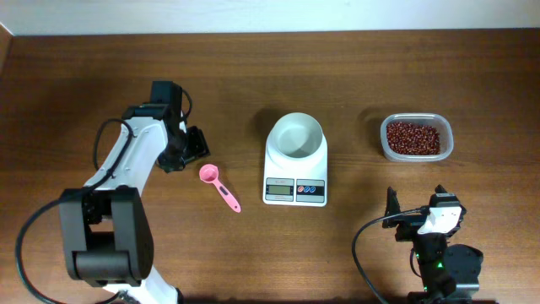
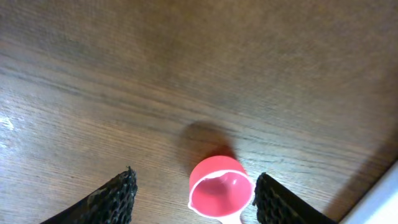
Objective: Scoop and weigh 50g on scale
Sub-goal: 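Lower the left gripper and close it on the pink scoop's handle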
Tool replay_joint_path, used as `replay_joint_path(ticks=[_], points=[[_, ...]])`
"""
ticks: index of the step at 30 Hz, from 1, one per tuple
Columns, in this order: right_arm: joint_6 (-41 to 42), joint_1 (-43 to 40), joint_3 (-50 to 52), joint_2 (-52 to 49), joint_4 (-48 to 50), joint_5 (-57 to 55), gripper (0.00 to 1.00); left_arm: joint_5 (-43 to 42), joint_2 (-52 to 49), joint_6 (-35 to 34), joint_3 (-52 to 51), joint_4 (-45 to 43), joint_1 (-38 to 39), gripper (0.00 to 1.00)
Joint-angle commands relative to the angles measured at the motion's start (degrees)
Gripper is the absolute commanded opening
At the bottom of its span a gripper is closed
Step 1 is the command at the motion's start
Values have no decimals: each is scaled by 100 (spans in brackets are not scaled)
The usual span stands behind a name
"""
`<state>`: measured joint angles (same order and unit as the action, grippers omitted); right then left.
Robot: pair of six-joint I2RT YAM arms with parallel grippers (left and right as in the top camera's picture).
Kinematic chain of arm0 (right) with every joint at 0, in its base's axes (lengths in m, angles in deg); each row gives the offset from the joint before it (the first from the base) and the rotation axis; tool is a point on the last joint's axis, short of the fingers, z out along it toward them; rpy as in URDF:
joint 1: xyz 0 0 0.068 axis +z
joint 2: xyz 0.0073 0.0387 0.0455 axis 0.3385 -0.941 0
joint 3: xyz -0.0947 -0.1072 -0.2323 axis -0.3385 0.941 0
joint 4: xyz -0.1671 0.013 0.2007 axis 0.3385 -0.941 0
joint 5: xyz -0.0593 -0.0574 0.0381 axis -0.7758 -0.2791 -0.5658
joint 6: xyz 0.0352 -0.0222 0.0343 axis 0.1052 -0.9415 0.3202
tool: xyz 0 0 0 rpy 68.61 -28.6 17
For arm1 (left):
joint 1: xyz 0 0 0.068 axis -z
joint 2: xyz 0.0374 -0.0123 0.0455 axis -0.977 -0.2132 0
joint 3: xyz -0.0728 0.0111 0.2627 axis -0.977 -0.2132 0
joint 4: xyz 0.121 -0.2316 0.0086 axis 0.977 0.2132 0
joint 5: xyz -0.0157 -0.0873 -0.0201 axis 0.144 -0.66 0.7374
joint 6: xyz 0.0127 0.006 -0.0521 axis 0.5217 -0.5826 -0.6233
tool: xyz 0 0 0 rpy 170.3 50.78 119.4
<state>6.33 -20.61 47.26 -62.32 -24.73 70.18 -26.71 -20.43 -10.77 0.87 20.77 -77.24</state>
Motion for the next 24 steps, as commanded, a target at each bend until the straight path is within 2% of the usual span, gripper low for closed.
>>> replay_joint_path(ticks=[1, 9, 11, 15, 24], points=[[42, -22, 35, 28, -26, 57, 99, 22, -72, -164, -400, 20, -9, 65], [42, -22, 35, 28, -26, 57, 99, -238, -74, -164, -977, -673, -9, 61], [42, -22, 35, 28, -26, 57, 99, -238, -74, -164, -1095, -931, -9, 56], [42, -22, 35, 28, -26, 57, 99, -262, -74, -249, -1108, -946, -9, 47], [42, -22, 35, 28, -26, 57, 99, -264, -74, -393, -1130, -942, 9, 39]])
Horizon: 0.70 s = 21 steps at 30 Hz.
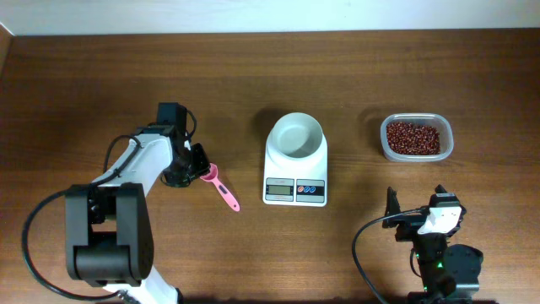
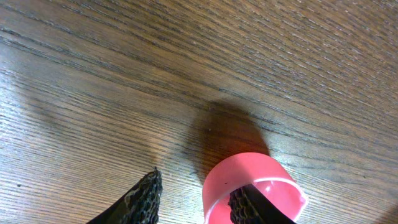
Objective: Scoop and weigh 50g on scale
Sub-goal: 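Lower the left gripper and close it on the pink scoop's handle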
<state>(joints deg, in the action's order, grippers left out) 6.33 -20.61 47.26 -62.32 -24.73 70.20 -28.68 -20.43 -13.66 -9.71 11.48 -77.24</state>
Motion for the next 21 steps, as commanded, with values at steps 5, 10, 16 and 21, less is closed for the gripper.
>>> replay_joint_path(ticks=[5, 10, 16, 21], points=[[42, -22, 35, 28, -26, 55, 99, -61, -74, -105, -98, -22, 210, 32], [42, -22, 35, 28, -26, 55, 99, -59, -74, -105, -96, -17, 219, 24], [42, -22, 35, 28, -26, 55, 99, -59, -74, -105, -98, -20, 219, 22], [42, -22, 35, 28, -26, 55, 99, -59, -74, -105, -98, -48, 219, 17]])
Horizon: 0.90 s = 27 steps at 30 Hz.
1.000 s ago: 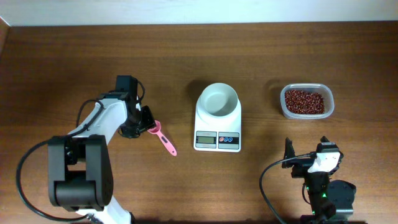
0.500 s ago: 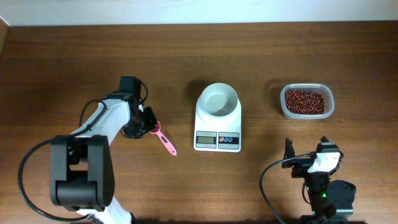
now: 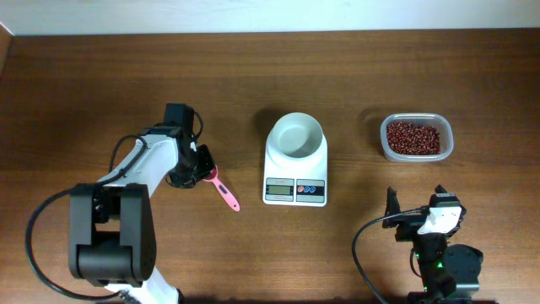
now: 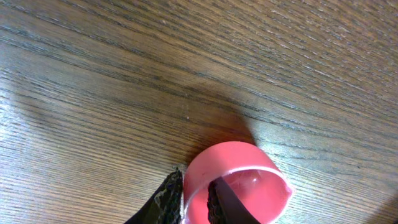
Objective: Scoop and weigh 50g on scale
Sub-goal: 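Lower the left gripper and close it on the pink scoop's handle, then lift the pink scoop with the left gripper toward the scale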
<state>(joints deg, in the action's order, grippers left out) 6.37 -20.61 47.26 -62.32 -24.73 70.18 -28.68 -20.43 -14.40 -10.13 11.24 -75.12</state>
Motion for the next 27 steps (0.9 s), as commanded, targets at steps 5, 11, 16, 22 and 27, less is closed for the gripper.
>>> replay_joint_path(ticks=[5, 11, 16, 22, 27], points=[[37, -22, 35, 28, -26, 57, 99, -59, -74, -31, -55, -118, 7, 12], [37, -22, 35, 28, -26, 57, 99, -59, -72, -28, -55, -122, 7, 0], [37, -22, 35, 28, -26, 57, 99, -63, -72, -28, -55, -120, 7, 0], [37, -22, 35, 28, -26, 57, 99, -96, -70, -31, -55, -109, 7, 0], [37, -22, 35, 28, -26, 57, 99, -367, 212, -122, 11, -68, 4, 0]])
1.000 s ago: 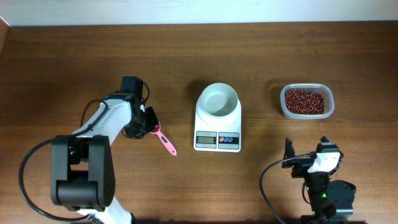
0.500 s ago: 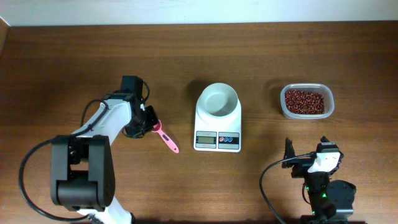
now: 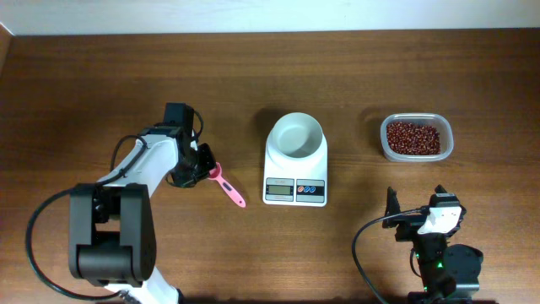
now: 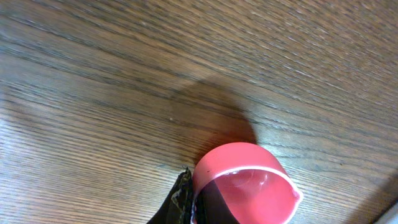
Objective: Scoop and weigh 50g on scale
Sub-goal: 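Lift the pink scoop with the left gripper toward the scale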
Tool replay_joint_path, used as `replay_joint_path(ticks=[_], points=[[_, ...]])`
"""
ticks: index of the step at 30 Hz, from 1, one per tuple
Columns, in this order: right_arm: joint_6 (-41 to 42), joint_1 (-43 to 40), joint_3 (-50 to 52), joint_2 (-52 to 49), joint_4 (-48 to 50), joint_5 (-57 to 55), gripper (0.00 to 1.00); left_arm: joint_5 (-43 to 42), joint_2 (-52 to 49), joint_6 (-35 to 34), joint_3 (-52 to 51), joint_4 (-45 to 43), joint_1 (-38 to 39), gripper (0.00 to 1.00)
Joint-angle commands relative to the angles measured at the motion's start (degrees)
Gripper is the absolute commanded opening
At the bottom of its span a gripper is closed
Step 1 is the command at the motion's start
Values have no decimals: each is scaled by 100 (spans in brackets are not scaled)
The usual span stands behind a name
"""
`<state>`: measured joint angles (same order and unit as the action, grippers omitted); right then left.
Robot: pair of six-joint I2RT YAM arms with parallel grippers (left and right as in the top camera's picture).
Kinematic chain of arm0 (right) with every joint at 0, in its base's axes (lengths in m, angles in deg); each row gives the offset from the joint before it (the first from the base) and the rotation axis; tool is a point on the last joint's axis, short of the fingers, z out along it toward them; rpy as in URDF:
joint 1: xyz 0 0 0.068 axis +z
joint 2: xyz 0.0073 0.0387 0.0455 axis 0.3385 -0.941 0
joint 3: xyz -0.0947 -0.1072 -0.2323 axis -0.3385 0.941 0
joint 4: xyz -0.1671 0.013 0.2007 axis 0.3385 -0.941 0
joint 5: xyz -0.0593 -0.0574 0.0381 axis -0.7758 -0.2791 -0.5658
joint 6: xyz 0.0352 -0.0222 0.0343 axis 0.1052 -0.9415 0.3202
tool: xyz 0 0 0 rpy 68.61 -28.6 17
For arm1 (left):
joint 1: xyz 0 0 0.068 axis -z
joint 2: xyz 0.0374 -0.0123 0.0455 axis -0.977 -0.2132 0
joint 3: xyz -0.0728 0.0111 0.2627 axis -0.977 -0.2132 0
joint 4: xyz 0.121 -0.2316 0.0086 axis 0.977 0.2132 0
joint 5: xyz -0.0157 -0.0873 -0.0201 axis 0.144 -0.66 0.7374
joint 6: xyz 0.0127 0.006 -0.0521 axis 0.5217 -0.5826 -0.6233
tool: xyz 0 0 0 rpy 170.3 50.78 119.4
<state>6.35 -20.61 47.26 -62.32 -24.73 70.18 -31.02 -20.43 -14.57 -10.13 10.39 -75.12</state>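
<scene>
My left gripper (image 3: 202,168) is shut on the wall of the pink scoop's (image 3: 226,187) cup, left of the scale. In the left wrist view one finger (image 4: 180,200) lies outside the cup (image 4: 239,160) and the other shows dark inside it, with the rim pinched between them (image 4: 194,190). The scoop's handle points toward the lower right. The white scale (image 3: 295,179) carries an empty white bowl (image 3: 295,135). A clear tub of red beans (image 3: 415,137) sits at the right. My right gripper (image 3: 415,211) rests near the front right edge, its state unclear.
Bare brown wooden table (image 3: 101,84) stretches around the scale. The scale stands between the scoop and the bean tub. The right arm's base and cable occupy the front right corner.
The left fingers have drawn tighter on the cup's wall. The scoop's handle end has shifted slightly right and up in the overhead view. The right arm has not moved.
My left gripper first stood open above and left of the scoop, with the cup between its fingers. Then it was lower, with one finger inside the cup. Then it was closed on the cup's wall, and now it grips the wall firmly.
</scene>
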Motion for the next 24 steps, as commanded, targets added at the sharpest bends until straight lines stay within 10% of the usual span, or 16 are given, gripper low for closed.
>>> replay_joint_path(ticks=[1, 14, 24], points=[[39, -22, 35, 28, -26, 57, 99, -131, 433, -299, 13, 33, 0, 0], [39, -22, 35, 28, -26, 57, 99, -133, 2085, -2876, 11, 994, 7, 0], [44, -22, 35, 28, 44, 1397, 99, -131, 2083, -3016, 11, 1014, 7, 0]])
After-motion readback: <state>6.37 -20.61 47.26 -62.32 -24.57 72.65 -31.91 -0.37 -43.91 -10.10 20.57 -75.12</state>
